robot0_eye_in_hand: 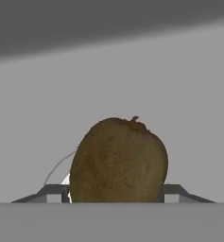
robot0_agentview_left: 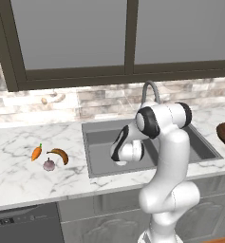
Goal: There is a mixed pile of frozen fruits and vegetables on the counter. Locate all the frozen vegetables and place the items in a bowl on the counter. Take all the frozen fruits and defrost them in a running sink.
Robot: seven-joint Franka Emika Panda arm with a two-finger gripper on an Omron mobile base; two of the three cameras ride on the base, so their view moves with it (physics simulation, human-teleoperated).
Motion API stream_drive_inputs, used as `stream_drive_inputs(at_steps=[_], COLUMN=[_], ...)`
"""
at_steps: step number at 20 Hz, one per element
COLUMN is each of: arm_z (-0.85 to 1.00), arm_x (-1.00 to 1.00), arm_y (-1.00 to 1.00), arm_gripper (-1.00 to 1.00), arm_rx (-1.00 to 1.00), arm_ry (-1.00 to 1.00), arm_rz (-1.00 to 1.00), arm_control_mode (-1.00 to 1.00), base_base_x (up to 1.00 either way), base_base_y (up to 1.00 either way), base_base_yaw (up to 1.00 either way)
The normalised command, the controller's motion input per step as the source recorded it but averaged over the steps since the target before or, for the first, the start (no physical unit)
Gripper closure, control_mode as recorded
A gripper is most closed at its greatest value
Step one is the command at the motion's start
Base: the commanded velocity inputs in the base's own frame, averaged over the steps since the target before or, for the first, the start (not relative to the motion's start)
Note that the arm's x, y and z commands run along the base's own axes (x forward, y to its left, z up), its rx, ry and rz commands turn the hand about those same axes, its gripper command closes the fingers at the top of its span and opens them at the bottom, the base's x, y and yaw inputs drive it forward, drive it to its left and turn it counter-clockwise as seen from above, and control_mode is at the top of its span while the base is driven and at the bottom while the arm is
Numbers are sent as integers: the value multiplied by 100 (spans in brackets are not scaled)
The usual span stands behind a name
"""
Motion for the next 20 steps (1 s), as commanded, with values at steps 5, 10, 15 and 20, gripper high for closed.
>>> stream_drive_inputs(at_steps=[5, 10, 15, 20], arm_z=[15, 18, 23, 26], arm_x=[0, 0, 0, 0], arm_y=[0, 0, 0, 0], arm_gripper=[-100, -100, -100, -100], arm_rx=[0, 0, 0, 0], arm_ry=[-2, 0, 0, 0], arm_rz=[0, 0, 0, 0], arm_control_mode=[-100, -100, -100, -100], base_base_x=[0, 0, 0, 0], base_base_y=[0, 0, 0, 0], base_base_yaw=[0, 0, 0, 0])
